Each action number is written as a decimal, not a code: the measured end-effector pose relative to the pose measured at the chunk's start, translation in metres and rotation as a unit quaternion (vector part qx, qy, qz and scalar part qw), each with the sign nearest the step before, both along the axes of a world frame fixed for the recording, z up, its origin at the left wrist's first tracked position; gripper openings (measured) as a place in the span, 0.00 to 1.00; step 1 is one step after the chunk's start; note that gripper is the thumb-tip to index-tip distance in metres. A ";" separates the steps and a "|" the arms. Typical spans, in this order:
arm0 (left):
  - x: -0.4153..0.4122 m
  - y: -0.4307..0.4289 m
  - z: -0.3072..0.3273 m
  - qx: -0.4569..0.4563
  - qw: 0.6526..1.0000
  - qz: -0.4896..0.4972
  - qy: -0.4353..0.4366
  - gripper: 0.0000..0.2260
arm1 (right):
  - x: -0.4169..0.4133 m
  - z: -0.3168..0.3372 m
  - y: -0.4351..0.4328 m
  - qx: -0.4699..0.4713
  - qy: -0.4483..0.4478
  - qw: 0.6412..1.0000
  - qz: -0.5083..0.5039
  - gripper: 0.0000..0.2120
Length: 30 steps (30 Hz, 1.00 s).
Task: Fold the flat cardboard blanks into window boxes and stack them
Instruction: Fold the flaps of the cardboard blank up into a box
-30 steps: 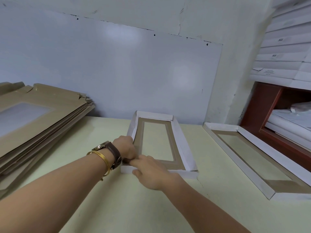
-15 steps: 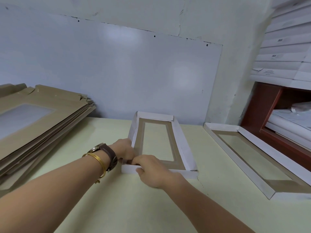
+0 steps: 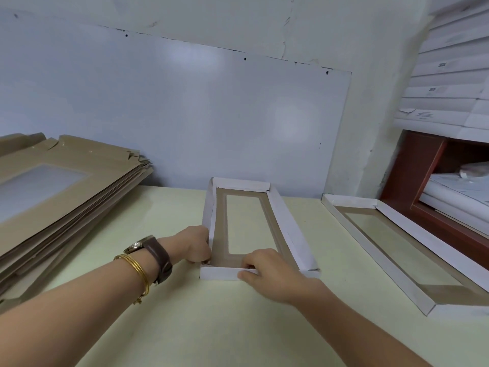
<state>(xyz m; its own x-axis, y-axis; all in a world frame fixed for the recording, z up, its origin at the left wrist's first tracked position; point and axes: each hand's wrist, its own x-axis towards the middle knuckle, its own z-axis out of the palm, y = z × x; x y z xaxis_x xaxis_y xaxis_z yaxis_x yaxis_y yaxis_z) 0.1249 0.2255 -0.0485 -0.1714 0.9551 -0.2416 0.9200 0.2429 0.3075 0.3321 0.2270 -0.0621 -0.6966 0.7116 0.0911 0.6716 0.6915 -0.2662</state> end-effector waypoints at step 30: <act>0.016 -0.016 -0.034 0.213 0.968 0.071 -0.111 0.11 | 0.048 -0.010 -0.009 0.153 -0.142 0.961 -0.182 0.16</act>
